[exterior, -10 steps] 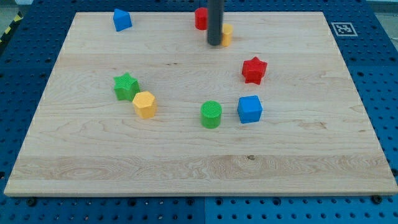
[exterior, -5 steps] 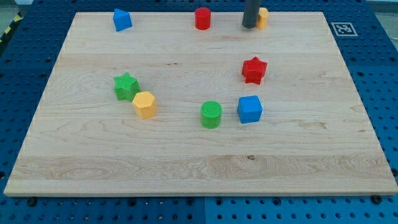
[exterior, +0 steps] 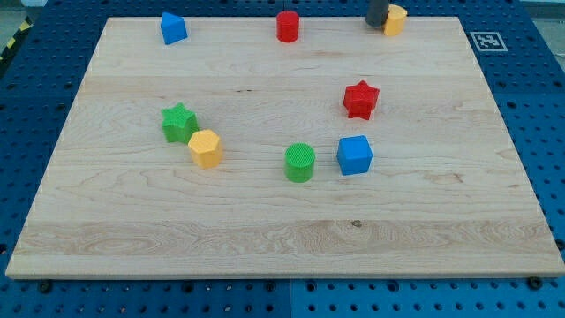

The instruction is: Move the yellow heart to the top right corner

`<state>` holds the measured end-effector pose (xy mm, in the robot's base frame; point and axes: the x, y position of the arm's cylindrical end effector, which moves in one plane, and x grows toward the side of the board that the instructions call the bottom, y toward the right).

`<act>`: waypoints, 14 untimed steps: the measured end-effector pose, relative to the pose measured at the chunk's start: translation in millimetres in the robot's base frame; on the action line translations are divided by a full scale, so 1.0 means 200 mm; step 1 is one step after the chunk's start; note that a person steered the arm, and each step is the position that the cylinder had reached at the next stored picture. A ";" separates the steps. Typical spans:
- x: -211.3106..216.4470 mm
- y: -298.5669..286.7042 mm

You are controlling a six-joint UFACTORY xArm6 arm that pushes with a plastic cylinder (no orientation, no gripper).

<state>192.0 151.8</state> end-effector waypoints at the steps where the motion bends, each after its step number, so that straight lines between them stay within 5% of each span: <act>1: 0.00 0.03; 5: 0.00 0.25; 14: 0.13 0.27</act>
<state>218.6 205.8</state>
